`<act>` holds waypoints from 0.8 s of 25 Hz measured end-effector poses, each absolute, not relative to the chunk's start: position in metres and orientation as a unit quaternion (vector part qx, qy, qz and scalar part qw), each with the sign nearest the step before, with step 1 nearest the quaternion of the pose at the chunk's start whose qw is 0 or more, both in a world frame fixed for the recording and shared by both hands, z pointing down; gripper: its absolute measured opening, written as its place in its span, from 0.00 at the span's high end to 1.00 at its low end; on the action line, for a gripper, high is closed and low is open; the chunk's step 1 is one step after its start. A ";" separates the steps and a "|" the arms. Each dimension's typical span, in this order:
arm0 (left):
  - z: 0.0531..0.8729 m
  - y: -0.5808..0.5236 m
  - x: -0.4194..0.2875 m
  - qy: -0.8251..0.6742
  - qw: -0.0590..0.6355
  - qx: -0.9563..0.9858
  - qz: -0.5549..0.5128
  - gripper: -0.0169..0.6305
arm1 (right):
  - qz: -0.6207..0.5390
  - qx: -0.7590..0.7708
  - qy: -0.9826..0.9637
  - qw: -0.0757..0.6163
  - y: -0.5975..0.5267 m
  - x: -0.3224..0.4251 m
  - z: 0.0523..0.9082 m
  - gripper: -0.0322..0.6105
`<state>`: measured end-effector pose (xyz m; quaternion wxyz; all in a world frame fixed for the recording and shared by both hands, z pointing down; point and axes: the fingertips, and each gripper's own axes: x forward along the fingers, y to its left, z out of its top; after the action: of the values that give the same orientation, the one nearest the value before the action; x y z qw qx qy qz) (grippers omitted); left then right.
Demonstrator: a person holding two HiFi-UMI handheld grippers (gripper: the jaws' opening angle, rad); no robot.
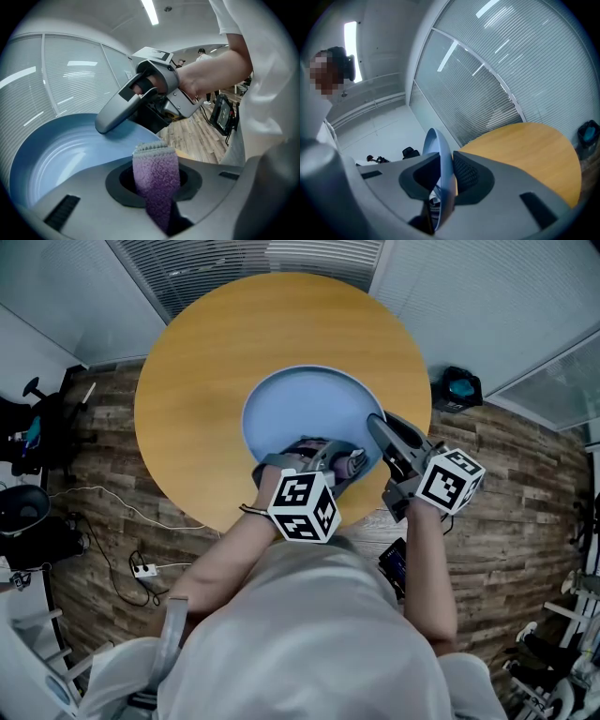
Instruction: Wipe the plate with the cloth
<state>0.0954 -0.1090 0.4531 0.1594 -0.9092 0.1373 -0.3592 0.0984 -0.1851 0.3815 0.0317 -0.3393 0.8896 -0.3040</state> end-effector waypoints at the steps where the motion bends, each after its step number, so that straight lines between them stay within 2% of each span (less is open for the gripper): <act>1: 0.454 -0.109 0.093 0.138 0.157 -0.909 -0.359 0.86 | -0.305 -0.341 0.889 0.034 -0.186 0.099 0.382 0.84; 20: 0.468 -0.137 0.045 0.194 0.112 -0.896 -0.383 0.86 | -0.285 -0.376 0.880 0.054 -0.192 0.127 0.379 0.84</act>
<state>0.0448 -0.1366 0.4682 0.1123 -0.8961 0.1944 -0.3829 0.1272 -0.1919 0.3795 0.0540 -0.3764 0.8798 -0.2852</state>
